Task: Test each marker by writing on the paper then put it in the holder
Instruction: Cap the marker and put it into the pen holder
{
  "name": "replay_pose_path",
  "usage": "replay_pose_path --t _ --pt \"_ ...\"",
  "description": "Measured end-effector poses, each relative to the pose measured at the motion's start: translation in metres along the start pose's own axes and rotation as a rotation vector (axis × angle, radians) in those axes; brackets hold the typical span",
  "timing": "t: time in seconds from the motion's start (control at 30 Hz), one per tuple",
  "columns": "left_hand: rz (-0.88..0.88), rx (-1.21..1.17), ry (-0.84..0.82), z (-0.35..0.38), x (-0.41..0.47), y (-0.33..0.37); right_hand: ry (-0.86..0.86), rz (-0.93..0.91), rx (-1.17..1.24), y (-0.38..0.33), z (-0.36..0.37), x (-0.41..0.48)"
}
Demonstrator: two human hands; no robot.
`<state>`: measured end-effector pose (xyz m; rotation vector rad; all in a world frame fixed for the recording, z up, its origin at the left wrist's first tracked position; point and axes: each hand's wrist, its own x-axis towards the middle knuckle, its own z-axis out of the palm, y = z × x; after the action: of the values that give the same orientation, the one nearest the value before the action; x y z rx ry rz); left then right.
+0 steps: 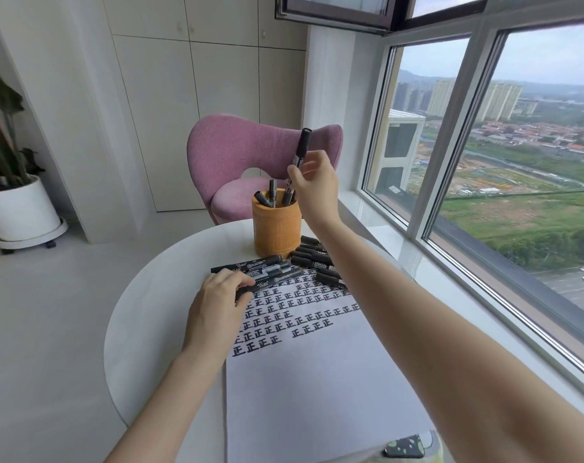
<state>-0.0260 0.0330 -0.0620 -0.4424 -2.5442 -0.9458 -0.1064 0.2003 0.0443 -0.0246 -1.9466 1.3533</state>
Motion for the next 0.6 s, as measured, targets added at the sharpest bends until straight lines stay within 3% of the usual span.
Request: replay_pose_path --t 0.27,0.43,0.6 --pt "-0.005 0.028 -0.011 0.003 0.002 -0.002 -0.034 -0.021 -0.269 0.017 0.017 -0.001" --pt "0.015 0.049 -0.011 0.006 0.002 -0.002 -0.148 0.001 -0.529 0.026 0.016 -0.004" --pt "0.020 0.080 0.003 0.010 0.002 -0.001 -0.150 -0.022 -0.616 0.037 0.013 -0.010"
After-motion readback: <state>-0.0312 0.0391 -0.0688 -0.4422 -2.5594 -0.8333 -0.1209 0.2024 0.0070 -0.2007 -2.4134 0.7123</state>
